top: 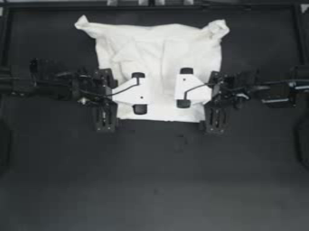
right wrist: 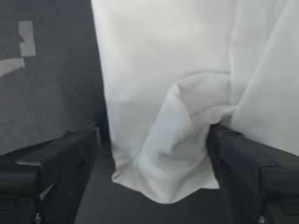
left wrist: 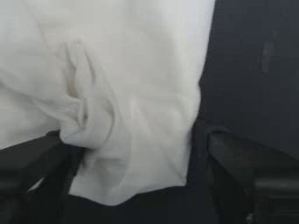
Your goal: Fold shirt
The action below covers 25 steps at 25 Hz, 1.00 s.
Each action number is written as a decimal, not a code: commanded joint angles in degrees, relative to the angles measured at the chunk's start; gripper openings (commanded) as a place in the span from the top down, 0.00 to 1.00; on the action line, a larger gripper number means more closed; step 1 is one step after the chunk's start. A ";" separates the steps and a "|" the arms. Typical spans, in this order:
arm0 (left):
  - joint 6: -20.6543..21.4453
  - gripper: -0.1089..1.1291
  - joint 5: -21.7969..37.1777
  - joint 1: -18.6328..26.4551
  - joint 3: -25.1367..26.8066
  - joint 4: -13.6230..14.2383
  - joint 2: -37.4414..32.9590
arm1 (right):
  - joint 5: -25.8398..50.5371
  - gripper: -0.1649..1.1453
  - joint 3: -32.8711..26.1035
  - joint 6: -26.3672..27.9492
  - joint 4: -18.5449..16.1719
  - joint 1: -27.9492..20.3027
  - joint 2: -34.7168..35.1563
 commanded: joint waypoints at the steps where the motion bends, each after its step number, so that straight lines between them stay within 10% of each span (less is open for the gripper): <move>1: -0.18 0.27 0.44 0.35 -0.62 0.26 0.18 | 0.00 0.19 -0.35 0.79 -1.23 -0.09 -0.26; 8: 1.49 0.96 0.79 0.35 -0.09 0.70 -0.88 | 0.88 0.80 0.09 1.41 -3.16 0.35 -0.26; 10: 1.67 0.94 0.97 0.26 0.00 0.70 -0.97 | 0.88 0.91 0.18 1.41 -3.16 0.62 -0.26; 25: -4.66 0.88 3.08 -7.21 2.55 0.44 -8.61 | 2.11 0.83 1.05 6.68 -2.20 8.44 -8.00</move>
